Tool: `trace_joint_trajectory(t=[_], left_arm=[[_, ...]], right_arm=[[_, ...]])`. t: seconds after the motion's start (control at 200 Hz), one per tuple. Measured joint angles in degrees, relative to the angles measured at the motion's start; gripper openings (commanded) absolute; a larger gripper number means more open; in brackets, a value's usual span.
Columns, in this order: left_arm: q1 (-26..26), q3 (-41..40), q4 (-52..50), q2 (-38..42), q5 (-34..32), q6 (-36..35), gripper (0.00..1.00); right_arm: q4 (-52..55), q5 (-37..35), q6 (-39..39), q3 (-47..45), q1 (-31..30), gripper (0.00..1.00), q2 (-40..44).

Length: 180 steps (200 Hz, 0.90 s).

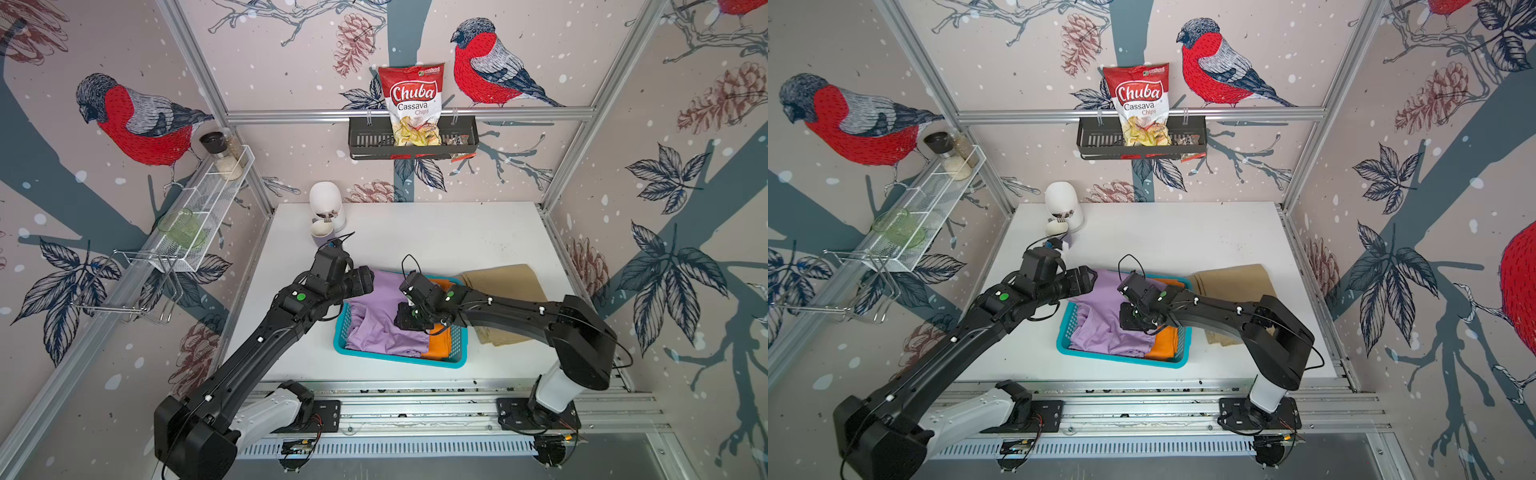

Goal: Put the folded long pants in the basket
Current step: Place the long pant in the basket.

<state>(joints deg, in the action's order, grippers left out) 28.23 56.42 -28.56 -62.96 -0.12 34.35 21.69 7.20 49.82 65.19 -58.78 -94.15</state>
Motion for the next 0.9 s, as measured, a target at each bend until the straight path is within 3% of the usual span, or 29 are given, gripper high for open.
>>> trace_joint_trajectory(t=[0.16,0.27,0.36,0.45,0.51,0.735,0.9], left_arm=[[-0.04,6.38,3.43,-5.42,0.83,-0.61,0.82],[-0.07,8.55,4.81,-8.48,3.13,-0.98,0.73],[-0.17,8.13,5.51,-9.38,4.46,-1.31,0.53],[-0.83,6.12,5.79,-9.09,4.63,-1.38,0.18],[-2.32,4.35,5.6,-8.52,4.85,-1.38,0.06],[-15.23,-2.1,5.42,-5.6,8.98,-1.29,0.04],[-20.0,-2.36,5.33,-5.2,10.62,-2.91,0.05]], right_arm=[[0.87,-1.77,-1.7,2.36,2.78,0.36,6.1],[0.59,-2.47,-1.9,0.44,5.95,0.31,10.36],[-0.35,-2.71,-1.97,-1.7,6.99,0.23,12.72],[-2.91,-1.53,-2.38,-2.73,6.08,0.15,13.0],[-4.94,-0.52,-3.28,-2.47,4.68,0.1,11.54],[-8.98,8.41,-7.3,7.21,-1.44,0.02,-5.05],[-7.41,14.03,-9.57,14.05,-2.38,0.0,-18.27]])
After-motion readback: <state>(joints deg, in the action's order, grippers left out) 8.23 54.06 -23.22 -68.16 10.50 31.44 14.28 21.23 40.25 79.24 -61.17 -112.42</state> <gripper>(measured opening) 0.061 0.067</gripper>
